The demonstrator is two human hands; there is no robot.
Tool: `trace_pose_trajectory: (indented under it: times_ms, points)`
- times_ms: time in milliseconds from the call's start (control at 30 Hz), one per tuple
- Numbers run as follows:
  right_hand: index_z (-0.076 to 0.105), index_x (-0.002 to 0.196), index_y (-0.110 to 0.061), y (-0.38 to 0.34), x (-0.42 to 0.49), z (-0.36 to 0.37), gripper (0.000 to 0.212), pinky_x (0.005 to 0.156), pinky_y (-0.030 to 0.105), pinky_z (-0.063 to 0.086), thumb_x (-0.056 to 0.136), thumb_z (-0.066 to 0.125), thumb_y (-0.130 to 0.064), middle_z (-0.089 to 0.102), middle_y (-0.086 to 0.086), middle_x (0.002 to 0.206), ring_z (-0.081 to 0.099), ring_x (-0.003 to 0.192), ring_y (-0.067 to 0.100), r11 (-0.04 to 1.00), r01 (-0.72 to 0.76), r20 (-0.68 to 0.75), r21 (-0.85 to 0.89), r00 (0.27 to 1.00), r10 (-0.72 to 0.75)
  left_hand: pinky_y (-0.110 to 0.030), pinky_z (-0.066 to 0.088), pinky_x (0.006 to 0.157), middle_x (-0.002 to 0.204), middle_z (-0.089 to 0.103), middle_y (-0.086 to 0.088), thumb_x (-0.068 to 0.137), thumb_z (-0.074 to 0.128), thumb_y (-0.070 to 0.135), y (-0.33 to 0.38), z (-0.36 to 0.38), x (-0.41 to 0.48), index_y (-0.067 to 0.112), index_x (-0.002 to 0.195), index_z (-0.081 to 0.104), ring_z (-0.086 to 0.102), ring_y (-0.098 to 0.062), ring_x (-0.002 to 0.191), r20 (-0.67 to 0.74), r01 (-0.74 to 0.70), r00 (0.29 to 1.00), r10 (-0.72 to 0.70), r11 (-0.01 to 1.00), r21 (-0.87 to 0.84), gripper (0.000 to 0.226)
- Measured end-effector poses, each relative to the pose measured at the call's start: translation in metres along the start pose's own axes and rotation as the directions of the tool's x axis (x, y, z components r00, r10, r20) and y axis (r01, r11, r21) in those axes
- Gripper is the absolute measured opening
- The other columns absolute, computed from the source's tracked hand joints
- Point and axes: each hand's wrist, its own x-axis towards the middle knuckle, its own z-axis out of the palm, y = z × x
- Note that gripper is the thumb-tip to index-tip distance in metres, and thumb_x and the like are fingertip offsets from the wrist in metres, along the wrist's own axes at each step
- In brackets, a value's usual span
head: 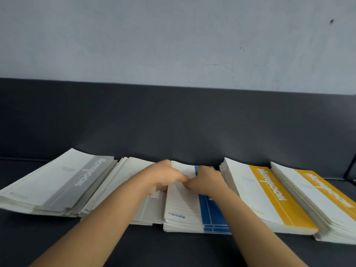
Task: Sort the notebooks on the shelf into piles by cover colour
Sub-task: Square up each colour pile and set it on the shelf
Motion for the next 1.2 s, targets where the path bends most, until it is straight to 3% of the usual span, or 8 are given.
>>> trace_pose_trajectory:
  times_ms: [167,300,467,600,700,833,967,1200]
  points:
    - [0.047,0.114,-0.01,0.003,0.005,0.002,0.035,0.09,0.031,0.035,0.087,0.059,-0.027,0.037,0.013,0.129,0.035,0.12,0.031,0.989,-0.053,-0.022,0.136,0.998,0.057,-0.032,0.057,0.077,0.095,0.068,-0.003,0.049,0.079,0.044,-0.005,-0.005,0.014,0.009,0.095,0.061,0.067,-0.017,0.083,-0.01,-0.013,1.0,0.013,1.0,0.011,0.061]
    - [0.043,0.127,-0.012,0.01,0.011,-0.002,0.058,0.1,0.033,0.036,0.079,0.072,-0.026,0.033,0.012,0.135,0.034,0.124,0.032,0.942,-0.096,-0.056,0.321,0.991,0.12,-0.034,0.054,0.068,0.084,0.069,0.0,0.062,0.071,0.043,-0.014,-0.005,0.016,0.016,0.093,0.066,0.067,-0.017,0.076,-0.114,-0.027,0.991,0.072,0.935,0.354,0.041]
    - [0.04,0.128,-0.007,0.012,0.018,-0.002,0.077,0.09,0.04,0.049,0.067,0.084,-0.019,0.041,0.013,0.134,0.046,0.118,0.03,0.753,-0.216,0.057,0.621,0.971,0.231,-0.037,0.057,0.084,0.097,0.072,0.002,0.058,0.075,0.031,-0.02,-0.008,0.015,0.019,0.099,0.067,0.069,-0.015,0.087,-0.116,-0.008,0.992,0.056,0.926,0.377,0.043]
    - [0.042,0.124,-0.001,0.011,0.013,-0.011,0.062,0.074,0.038,0.051,0.074,0.079,-0.005,0.055,0.015,0.123,0.056,0.106,0.03,0.513,-0.238,0.13,0.825,0.963,0.238,-0.04,0.058,0.086,0.098,0.073,0.003,0.053,0.076,0.033,-0.023,-0.011,0.016,0.018,0.099,0.07,0.07,-0.015,0.089,-0.101,-0.014,0.994,0.049,0.948,0.319,0.049]
    - [0.049,0.121,0.006,0.006,0.003,-0.02,0.041,0.074,0.043,0.056,0.085,0.067,-0.001,0.062,0.022,0.118,0.063,0.102,0.034,0.518,-0.241,0.156,0.821,0.967,0.201,-0.04,0.057,0.088,0.096,0.074,0.004,0.069,0.08,0.025,-0.022,-0.014,0.014,0.017,0.099,0.071,0.071,-0.015,0.089,-0.095,-0.032,0.994,0.053,0.977,0.211,0.032]
    - [0.062,0.092,0.005,0.006,-0.008,-0.04,0.008,0.063,0.042,0.058,0.086,0.057,0.007,0.07,0.021,0.094,0.069,0.073,0.032,0.472,-0.048,-0.013,0.88,0.992,0.125,-0.035,0.056,0.083,0.099,0.071,0.005,0.076,0.082,0.031,-0.015,-0.014,0.001,0.02,0.1,0.062,0.069,-0.014,0.091,-0.206,-0.141,0.972,0.112,0.981,-0.134,0.034]
    - [0.06,0.089,-0.006,0.008,-0.02,-0.062,0.012,0.052,0.033,0.058,0.083,0.058,0.004,0.073,0.006,0.074,0.07,0.059,0.021,0.263,0.204,-0.229,0.943,0.971,0.068,-0.036,0.055,0.086,0.1,0.076,-0.001,0.063,0.081,0.033,0.003,-0.008,-0.019,0.015,0.113,0.067,0.072,-0.019,0.094,-0.149,-0.26,0.966,0.213,0.776,-0.574,0.055]
    - [0.045,0.073,-0.014,0.0,-0.045,-0.061,0.023,0.045,0.005,0.043,0.096,0.049,-0.015,0.063,-0.022,0.053,0.062,0.051,-0.008,0.08,0.513,-0.515,0.855,0.857,0.0,-0.029,0.058,0.068,0.091,0.076,-0.004,0.068,0.084,0.024,0.017,0.009,-0.034,0.013,0.094,0.071,0.073,-0.021,0.086,-0.436,-0.634,0.773,0.46,0.576,-0.516,0.031]
